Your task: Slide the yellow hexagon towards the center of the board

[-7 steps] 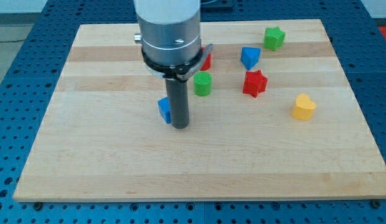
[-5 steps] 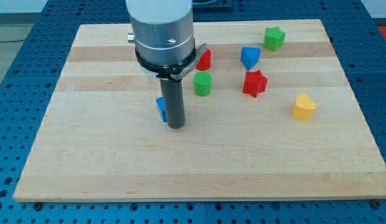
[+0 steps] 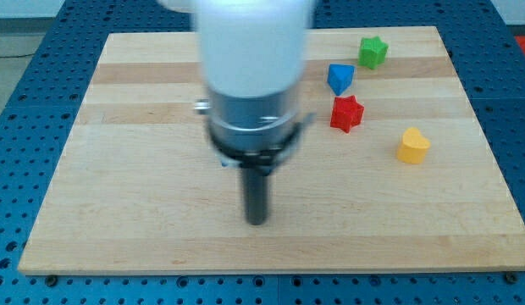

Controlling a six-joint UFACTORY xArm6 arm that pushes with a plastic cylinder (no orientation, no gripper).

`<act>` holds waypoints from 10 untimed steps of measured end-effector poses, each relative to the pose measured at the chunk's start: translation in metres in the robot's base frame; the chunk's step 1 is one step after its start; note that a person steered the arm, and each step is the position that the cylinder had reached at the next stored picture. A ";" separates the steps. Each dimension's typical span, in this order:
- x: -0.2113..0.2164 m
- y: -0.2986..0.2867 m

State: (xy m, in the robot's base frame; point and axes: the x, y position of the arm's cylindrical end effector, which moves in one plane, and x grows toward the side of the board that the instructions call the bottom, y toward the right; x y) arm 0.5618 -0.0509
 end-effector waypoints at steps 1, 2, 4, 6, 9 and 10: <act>-0.025 -0.086; -0.079 -0.129; -0.207 -0.166; -0.279 -0.163; -0.295 -0.127; -0.312 -0.110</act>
State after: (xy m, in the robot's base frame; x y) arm 0.2502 -0.1606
